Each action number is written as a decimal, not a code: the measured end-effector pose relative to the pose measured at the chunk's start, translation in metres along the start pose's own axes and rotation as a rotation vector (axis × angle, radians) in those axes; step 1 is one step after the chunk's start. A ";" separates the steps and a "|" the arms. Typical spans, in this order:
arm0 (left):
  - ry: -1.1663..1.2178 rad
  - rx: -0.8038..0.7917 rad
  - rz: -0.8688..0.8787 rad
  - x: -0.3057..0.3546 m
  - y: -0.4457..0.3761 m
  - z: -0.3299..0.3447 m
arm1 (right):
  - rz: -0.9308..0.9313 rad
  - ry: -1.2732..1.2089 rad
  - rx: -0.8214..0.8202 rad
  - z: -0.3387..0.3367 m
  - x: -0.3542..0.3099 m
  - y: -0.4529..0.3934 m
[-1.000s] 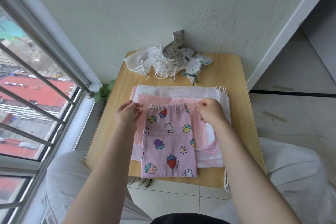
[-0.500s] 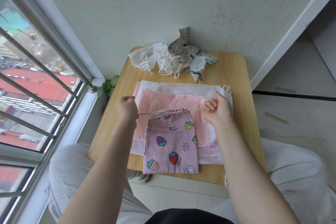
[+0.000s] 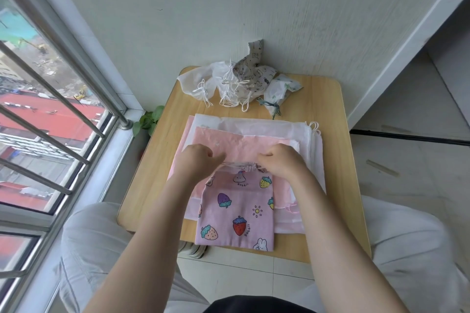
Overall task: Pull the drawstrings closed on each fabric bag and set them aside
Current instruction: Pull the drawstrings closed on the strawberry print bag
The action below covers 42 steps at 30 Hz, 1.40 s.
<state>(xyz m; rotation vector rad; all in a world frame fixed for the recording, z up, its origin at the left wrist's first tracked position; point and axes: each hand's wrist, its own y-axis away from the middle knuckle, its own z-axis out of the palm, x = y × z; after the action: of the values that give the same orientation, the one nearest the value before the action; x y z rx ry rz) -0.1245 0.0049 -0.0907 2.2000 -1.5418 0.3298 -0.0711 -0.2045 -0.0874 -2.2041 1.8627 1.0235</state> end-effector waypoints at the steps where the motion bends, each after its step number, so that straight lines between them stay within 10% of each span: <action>1: 0.038 0.025 -0.004 0.000 0.000 0.000 | -0.015 -0.031 -0.024 0.003 0.000 0.000; 10: 0.285 0.104 -0.158 -0.012 0.000 0.010 | -0.045 -0.152 0.098 0.011 -0.002 -0.001; 19: 1.107 -0.313 -0.006 0.011 0.001 -0.032 | -0.163 -0.477 -0.162 0.009 -0.008 0.004; 24: 0.966 -0.247 0.045 0.034 -0.013 -0.035 | -0.176 -0.361 -0.118 0.024 -0.006 0.003; 29: 0.473 0.185 -0.184 0.026 -0.015 -0.026 | -0.155 -0.368 -0.107 0.020 -0.006 0.006; 34: 0.132 -0.257 -0.123 0.032 0.003 -0.015 | -0.146 -0.364 -0.114 0.022 -0.012 0.005; 42: 0.536 -0.190 -0.020 0.035 0.009 -0.017 | -0.139 -0.298 -0.095 0.021 -0.011 0.006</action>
<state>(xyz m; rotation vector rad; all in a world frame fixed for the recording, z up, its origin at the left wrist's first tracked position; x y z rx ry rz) -0.1195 -0.0191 -0.0588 1.7860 -1.1988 0.6732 -0.0863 -0.1870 -0.0950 -2.0560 1.5426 1.3505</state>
